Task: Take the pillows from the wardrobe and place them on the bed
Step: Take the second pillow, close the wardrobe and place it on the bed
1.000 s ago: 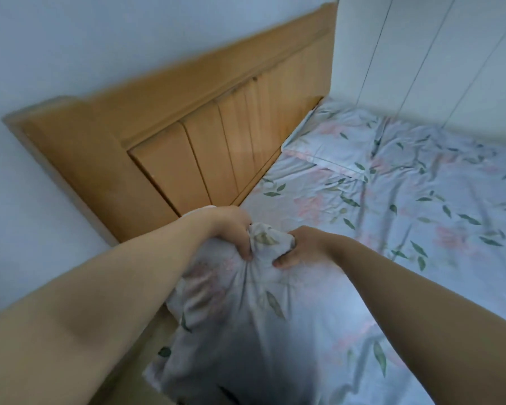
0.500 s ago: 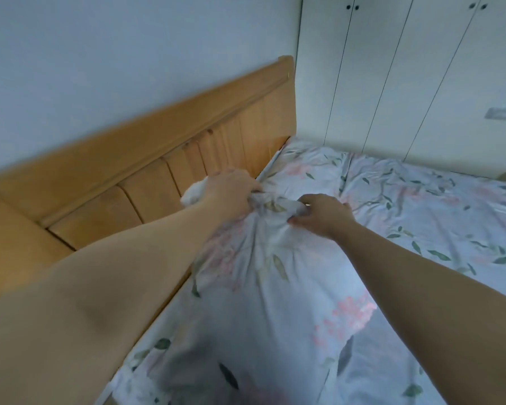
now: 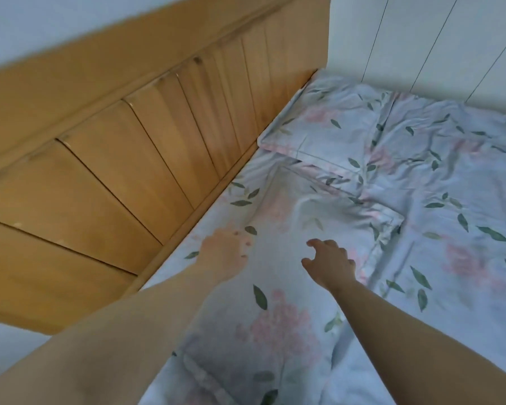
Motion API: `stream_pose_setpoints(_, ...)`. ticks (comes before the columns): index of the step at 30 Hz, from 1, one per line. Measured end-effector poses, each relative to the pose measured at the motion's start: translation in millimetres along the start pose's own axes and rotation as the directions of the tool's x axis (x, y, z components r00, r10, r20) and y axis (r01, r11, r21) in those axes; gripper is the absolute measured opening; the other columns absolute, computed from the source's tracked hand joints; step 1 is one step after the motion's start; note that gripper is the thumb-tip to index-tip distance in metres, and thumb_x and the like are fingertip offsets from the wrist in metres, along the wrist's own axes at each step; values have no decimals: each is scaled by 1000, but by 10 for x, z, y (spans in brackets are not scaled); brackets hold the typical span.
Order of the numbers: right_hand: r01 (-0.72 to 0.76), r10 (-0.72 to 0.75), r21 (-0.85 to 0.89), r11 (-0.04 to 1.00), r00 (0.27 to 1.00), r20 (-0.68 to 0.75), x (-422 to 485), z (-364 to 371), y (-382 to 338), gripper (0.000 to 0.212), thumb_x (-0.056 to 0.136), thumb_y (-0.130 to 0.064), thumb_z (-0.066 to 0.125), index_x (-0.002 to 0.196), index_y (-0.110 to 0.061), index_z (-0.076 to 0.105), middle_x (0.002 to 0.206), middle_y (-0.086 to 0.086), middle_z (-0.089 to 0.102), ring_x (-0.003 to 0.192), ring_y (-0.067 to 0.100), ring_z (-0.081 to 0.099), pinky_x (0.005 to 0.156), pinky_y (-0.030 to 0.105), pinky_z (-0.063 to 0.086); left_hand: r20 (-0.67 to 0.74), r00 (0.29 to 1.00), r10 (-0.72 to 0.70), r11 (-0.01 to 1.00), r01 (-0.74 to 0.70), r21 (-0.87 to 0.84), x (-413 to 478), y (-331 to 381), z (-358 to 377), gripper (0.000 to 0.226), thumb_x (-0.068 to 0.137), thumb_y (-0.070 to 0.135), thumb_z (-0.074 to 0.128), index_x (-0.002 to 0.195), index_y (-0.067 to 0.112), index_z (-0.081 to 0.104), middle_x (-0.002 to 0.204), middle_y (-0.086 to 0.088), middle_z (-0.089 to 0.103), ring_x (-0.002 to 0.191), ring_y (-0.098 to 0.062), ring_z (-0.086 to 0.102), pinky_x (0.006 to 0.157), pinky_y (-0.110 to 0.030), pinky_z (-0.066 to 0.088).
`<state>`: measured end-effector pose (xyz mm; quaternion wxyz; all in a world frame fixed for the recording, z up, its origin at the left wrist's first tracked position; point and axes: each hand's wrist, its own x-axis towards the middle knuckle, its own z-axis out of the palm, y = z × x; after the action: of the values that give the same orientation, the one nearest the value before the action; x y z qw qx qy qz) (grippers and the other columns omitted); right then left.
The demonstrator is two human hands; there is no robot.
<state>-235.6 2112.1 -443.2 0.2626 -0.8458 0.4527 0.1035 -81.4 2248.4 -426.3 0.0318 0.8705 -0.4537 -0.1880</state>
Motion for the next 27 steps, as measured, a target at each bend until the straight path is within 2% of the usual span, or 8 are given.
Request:
stream_pose_setpoints(7, -149, 135, 125, 981, 984, 116, 620, 695, 406, 53, 92, -39, 46, 142, -29, 30, 153, 3, 22, 133, 32, 32, 105, 47, 31, 62, 993, -105, 994, 107, -29, 597, -17, 892, 49, 91, 40, 43, 137, 27, 32, 153, -3, 20, 140, -27, 17, 110, -44, 23)
stream_pose_setpoints(10, -258, 229, 256, 932, 964, 138, 910, 933, 592, 65, 88, -46, 51, 144, -27, 25, 153, 8, 19, 134, 37, 31, 109, 50, 29, 47, 985, -164, 985, 167, -46, 893, -76, 1249, 51, 93, 47, 34, 140, 29, 24, 156, -3, 10, 143, -30, 9, 113, -47, 18)
stream_pose_setpoints(13, -345, 308, 398, 850, 939, 155, 1113, 1262, 714, 81, 80, -52, 60, 145, -24, 22, 153, 15, 16, 137, 39, 26, 113, 50, 24, 162, 942, -294, 949, 308, -70, 1135, -191, 1590, 67, 87, 62, 34, 143, 38, 7, 158, 0, -8, 144, -34, -6, 114, -58, 9)
stream_pose_setpoints(17, -397, 385, 485, 779, 914, 131, 1168, 1653, 750, 96, 73, -52, 69, 147, -34, 11, 155, 20, 3, 141, 40, 14, 115, 46, 14, 269, 923, -275, 957, 291, -21, 1208, -348, 1991, 82, 77, 73, 41, 139, 50, -7, 157, 3, -16, 143, -37, 2, 110, -59, 18)
stream_pose_setpoints(19, -415, 436, 491, 766, 897, 78, 1172, 1803, 763, 94, 71, -51, 70, 145, -40, 11, 155, 16, 8, 136, 42, 25, 109, 48, 24, 177, 955, -237, 970, 241, -3, 1206, -444, 2144, 81, 77, 72, 42, 139, 51, -5, 157, 1, -9, 136, -37, 20, 107, -52, 29)
stream_pose_setpoints(22, -358, 454, 578, 733, 891, -24, 1148, 1858, 767, 88, 72, -43, 72, 142, -43, 18, 143, 18, 28, 122, 44, 41, 99, 48, 38, 25, 979, -203, 962, 204, -180, 1211, -544, 2169, 75, 81, 61, 50, 142, 44, 9, 142, -12, 28, 117, -33, 43, 96, -40, 41)
stream_pose_setpoints(25, -291, 407, 599, 746, 911, -65, 1164, 1792, 738, 74, 80, -35, 66, 142, -37, 26, 145, 16, 34, 122, 40, 45, 91, 45, 42, 30, 982, -185, 932, 185, -313, 1281, -630, 2065, 55, 88, 46, 50, 139, 40, 28, 123, -12, 47, 107, -33, 52, 86, -36, 43)
stream_pose_setpoints(27, -228, 366, 585, 778, 922, -126, 1172, 1716, 691, 60, 84, -29, 61, 138, -29, 36, 141, 12, 43, 121, 35, 47, 85, 39, 40, -56, 990, -127, 933, 100, -345, 1322, -647, 1931, 35, 92, 35, 48, 126, 29, 52, 113, -11, 59, 103, -31, 55, 81, -34, 43)
